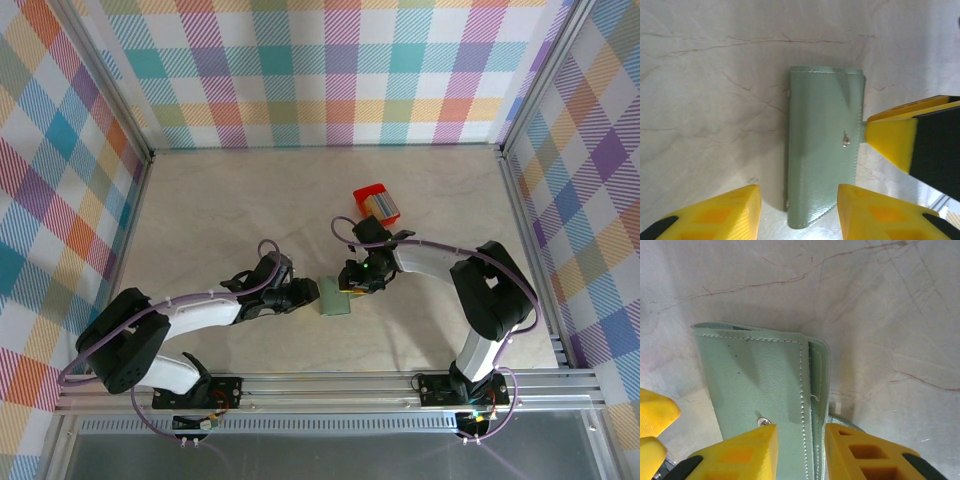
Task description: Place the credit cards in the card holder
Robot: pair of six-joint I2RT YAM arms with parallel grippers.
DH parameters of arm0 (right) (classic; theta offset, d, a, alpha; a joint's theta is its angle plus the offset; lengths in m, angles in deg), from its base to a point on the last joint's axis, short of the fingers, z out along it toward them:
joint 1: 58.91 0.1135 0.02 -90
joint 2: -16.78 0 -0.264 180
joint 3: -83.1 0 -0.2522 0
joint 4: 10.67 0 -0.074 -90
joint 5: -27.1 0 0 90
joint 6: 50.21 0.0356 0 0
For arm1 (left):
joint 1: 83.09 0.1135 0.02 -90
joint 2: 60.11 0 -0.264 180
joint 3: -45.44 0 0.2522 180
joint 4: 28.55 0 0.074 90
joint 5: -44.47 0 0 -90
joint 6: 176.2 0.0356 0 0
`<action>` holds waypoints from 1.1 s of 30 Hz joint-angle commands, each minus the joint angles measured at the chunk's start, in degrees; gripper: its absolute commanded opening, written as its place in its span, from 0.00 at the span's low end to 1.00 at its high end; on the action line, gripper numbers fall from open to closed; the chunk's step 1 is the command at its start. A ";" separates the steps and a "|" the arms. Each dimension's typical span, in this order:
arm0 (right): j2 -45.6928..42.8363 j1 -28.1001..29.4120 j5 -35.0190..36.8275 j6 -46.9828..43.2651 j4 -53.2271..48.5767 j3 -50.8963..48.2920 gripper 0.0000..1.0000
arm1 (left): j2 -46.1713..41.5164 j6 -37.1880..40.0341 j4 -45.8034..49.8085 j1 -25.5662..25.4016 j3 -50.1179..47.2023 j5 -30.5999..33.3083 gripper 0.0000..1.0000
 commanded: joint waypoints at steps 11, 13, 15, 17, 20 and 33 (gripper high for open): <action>-2.02 0.64 -0.75 -1.98 0.83 -1.14 0.27 | 2.39 -0.29 -4.99 0.19 0.09 -2.97 0.39; -2.57 0.64 -0.85 -2.25 1.08 -1.51 0.27 | 2.64 -0.29 -5.21 0.20 -0.10 -2.80 0.39; -2.29 0.64 -1.78 -2.57 1.10 -1.30 0.27 | 2.99 -0.24 -5.34 0.19 0.02 -2.87 0.38; -1.74 0.64 -2.19 -2.68 0.87 -0.90 0.27 | 3.39 -0.11 -5.26 0.19 0.16 -2.88 0.38; -1.44 0.64 -1.85 -2.69 0.74 -0.63 0.27 | 3.93 -0.41 -5.62 0.14 -0.23 -2.65 0.37; -0.14 0.73 -1.69 -2.68 1.31 -1.48 0.27 | 5.59 -0.87 -8.70 -0.33 -1.26 -3.04 0.37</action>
